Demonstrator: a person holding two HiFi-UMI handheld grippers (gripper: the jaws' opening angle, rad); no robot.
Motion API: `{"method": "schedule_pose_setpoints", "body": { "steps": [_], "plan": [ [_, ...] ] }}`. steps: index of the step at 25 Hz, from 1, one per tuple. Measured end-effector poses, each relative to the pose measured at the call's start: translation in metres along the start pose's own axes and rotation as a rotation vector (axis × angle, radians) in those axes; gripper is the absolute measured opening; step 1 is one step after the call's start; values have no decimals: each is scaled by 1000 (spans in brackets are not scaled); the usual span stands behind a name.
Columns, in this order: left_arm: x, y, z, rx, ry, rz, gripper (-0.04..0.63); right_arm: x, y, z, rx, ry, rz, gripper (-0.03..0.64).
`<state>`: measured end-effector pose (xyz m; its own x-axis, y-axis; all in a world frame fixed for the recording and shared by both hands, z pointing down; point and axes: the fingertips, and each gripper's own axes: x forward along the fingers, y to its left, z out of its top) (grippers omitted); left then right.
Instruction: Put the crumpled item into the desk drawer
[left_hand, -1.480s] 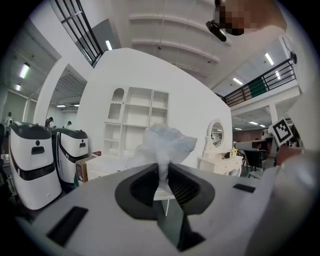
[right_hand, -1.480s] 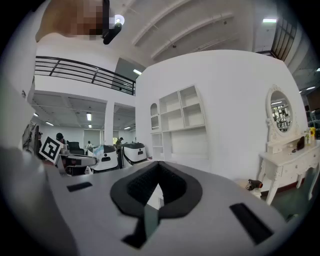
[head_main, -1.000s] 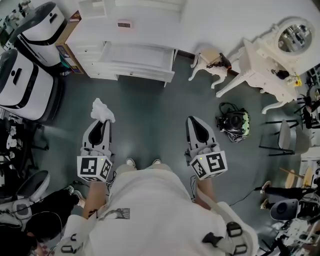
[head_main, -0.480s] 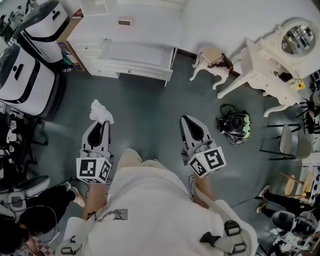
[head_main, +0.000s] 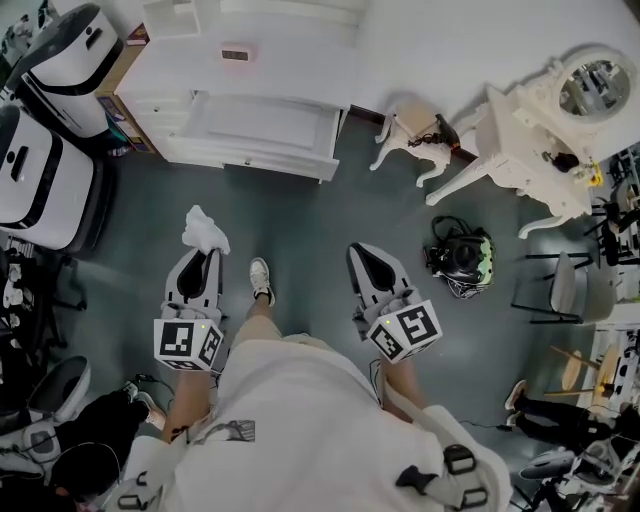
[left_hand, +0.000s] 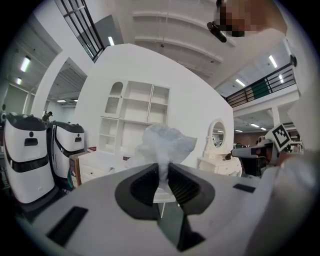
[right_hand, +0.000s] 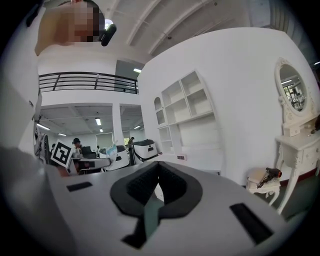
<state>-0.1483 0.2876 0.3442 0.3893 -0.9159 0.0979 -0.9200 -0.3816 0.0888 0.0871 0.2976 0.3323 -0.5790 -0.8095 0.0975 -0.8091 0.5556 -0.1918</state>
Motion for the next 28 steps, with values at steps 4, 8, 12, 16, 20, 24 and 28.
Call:
{"method": "schedule_pose_setpoints", "body": {
  "steps": [4,8,12,16,20,24,28],
  "plan": [
    [58,40,10,-26,-15,-18,66,60,-15,18,-35,15,5,9],
    [120,69,24,-78,-34,-52,66,121,-36,44,-74,25,-6,9],
    [172,98,31,-53,-4,-125,66,183,-47,73,-90,9,-26,9],
    [209,136,31,-55,24,-166,66,238,-44,86,-66,6,-26,9],
    [238,154,30,-62,41,-200,66,264,-51,90,-52,12,-50,9],
    [260,159,26,-73,60,-228,66,273,-67,88,-36,30,-94,9],
    [280,153,26,-60,85,-262,66,278,-84,94,-38,38,-116,9]
  ]
}}
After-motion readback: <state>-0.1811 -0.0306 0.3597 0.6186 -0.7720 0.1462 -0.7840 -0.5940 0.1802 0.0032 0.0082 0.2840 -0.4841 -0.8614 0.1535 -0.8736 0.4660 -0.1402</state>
